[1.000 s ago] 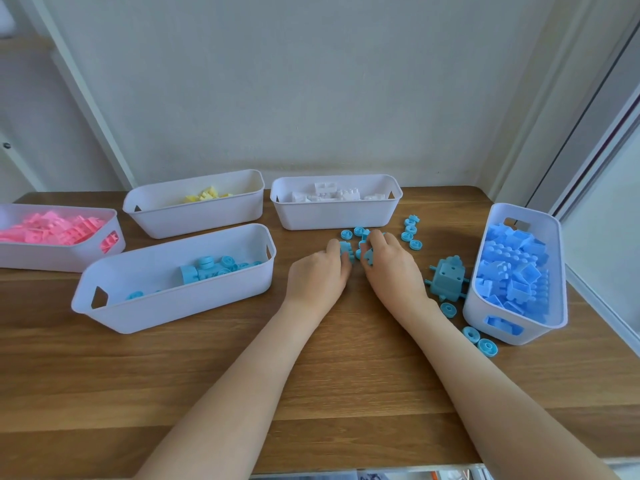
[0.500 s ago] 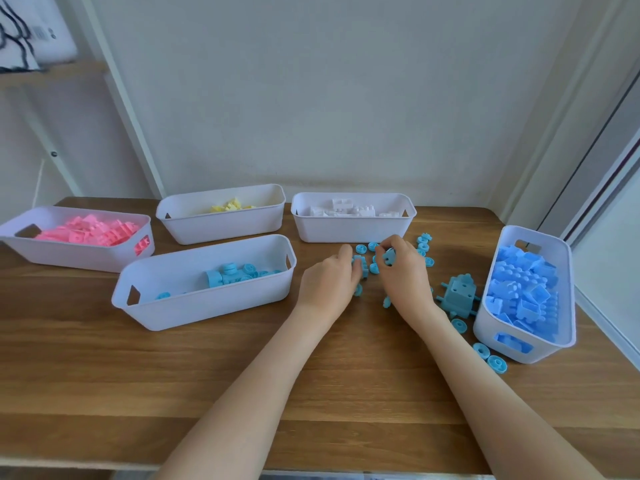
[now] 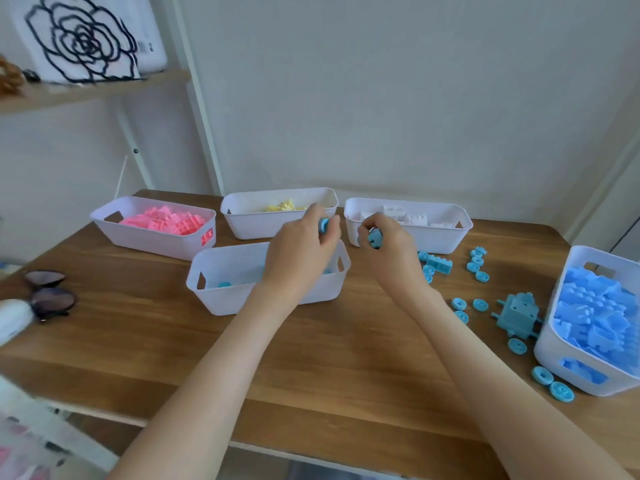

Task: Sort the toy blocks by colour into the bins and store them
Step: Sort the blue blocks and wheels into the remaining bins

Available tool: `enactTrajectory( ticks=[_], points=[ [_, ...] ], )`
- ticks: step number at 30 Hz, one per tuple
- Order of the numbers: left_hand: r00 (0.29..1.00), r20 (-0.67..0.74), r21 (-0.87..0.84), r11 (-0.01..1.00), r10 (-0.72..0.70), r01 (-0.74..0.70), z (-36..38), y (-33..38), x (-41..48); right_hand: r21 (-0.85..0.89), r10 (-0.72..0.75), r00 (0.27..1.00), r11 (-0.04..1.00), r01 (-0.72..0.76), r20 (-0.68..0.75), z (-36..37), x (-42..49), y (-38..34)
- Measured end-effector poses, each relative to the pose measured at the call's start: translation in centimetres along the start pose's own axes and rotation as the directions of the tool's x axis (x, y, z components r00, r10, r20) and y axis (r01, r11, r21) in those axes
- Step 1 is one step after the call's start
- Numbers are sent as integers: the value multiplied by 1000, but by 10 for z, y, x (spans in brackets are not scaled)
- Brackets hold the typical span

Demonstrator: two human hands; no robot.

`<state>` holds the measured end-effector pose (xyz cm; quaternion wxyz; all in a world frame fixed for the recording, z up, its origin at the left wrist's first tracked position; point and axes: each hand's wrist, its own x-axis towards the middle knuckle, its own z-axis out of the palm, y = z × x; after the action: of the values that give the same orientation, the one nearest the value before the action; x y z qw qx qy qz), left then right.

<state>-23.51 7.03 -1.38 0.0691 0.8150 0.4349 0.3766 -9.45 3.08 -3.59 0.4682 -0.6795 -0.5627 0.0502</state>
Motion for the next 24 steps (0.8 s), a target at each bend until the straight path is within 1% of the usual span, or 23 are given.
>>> enactTrajectory(
  ticks=[2, 4, 7, 8, 10, 12, 14, 18, 22, 24],
  points=[
    [995, 70, 89, 994, -70, 64, -11, -29, 5, 11, -56, 997, 998, 56, 44, 15, 8, -17],
    [972, 205, 146, 986, -113, 84, -16, -54, 8, 30, -103, 990, 994, 101, 100, 31, 15, -32],
    [909, 387, 174, 980, -158, 96, -22, -78, 8, 24, -122, 955, 993, 119, 271, 54, 20, -48],
    [891, 422, 163, 981, -168, 107, -24, -85, 8, -6, -100, 929, 994, 110, 355, 60, 21, -52],
    [856, 487, 122, 984, -174, 131, -26, -93, 7, -91, -11, 846, 993, 71, 534, 66, 19, -53],
    [825, 534, 117, 983, -185, 144, -28, -99, 8, -135, 72, 766, 991, 19, 639, 69, 16, -53],
    [806, 561, 117, 982, -188, 148, -28, -102, 10, -127, 97, 740, 992, -16, 666, 70, 15, -52],
    [802, 575, 93, 987, -162, 132, -26, -105, 8, -115, 85, 737, 993, -10, 671, 67, 14, -51],
    [827, 535, 97, 985, -171, 141, -27, -105, 5, -146, 59, 778, 988, 42, 626, 66, 13, -50],
    [855, 488, 123, 984, -174, 130, -30, -104, 5, -177, 40, 821, 981, 75, 569, 64, 13, -49]
  ],
)
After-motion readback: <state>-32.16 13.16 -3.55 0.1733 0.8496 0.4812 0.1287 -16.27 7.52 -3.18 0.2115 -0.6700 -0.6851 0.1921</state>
